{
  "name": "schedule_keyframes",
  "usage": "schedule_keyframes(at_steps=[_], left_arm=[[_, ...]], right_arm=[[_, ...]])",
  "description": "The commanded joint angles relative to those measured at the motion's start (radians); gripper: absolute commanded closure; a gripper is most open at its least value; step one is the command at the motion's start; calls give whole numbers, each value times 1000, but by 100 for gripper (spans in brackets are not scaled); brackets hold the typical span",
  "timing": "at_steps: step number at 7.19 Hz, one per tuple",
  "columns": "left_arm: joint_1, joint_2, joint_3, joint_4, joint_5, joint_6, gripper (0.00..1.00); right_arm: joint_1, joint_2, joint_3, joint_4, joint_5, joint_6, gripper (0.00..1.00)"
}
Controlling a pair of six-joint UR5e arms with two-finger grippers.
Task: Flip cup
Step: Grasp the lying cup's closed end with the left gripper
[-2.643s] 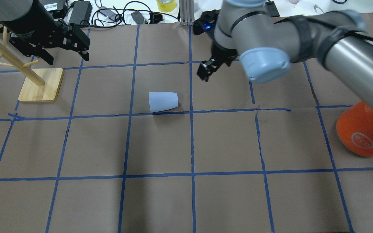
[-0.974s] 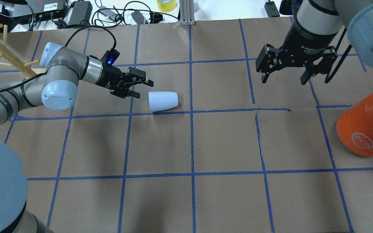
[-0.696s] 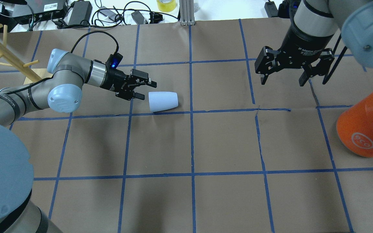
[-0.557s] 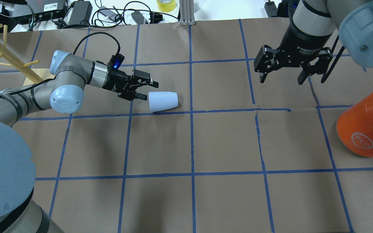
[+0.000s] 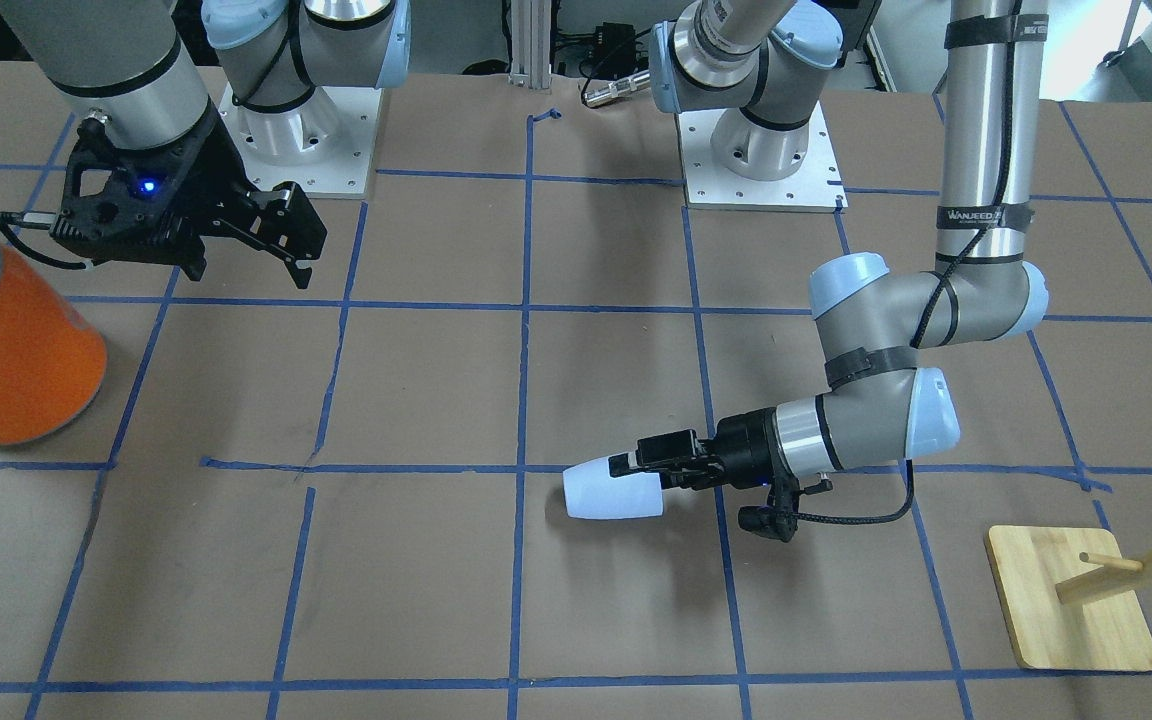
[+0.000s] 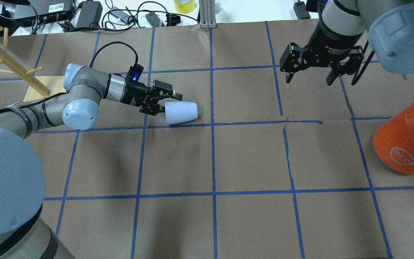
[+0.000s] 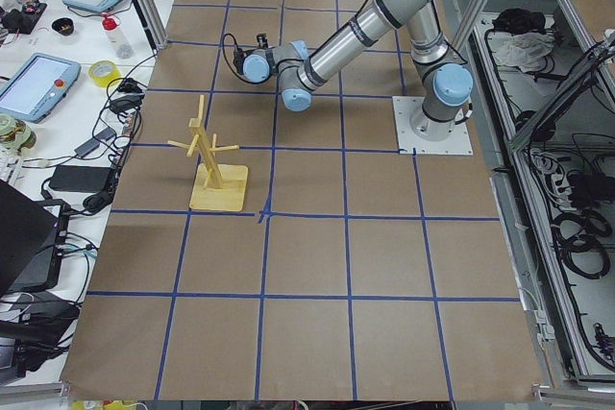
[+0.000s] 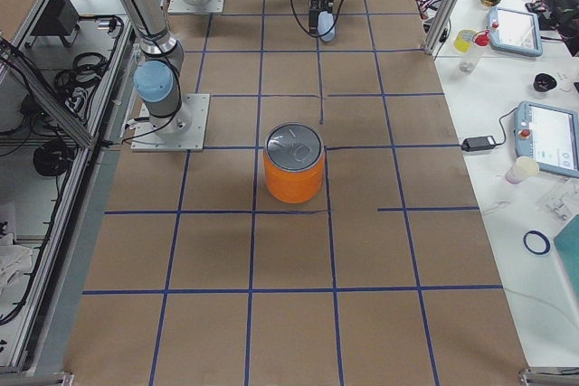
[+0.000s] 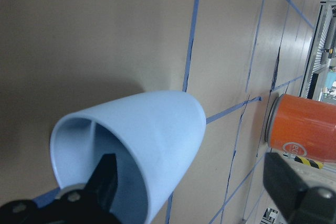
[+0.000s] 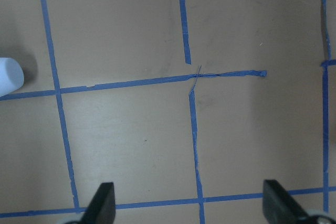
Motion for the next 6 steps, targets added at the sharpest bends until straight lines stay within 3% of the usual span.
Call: schedule_keyframes(at_steps=[1,3,6], left_arm=[[-1,-2,4,3,-54,-16,47],[-3,9,7,30,-97,-17,82],[-3,54,1,29,-96,-94,92]], right_arm=[[-2,1,0,-3,9,6,0],[-2,1,0,-3,10,8,0],[-2,-1,0,-3,5,10,0]])
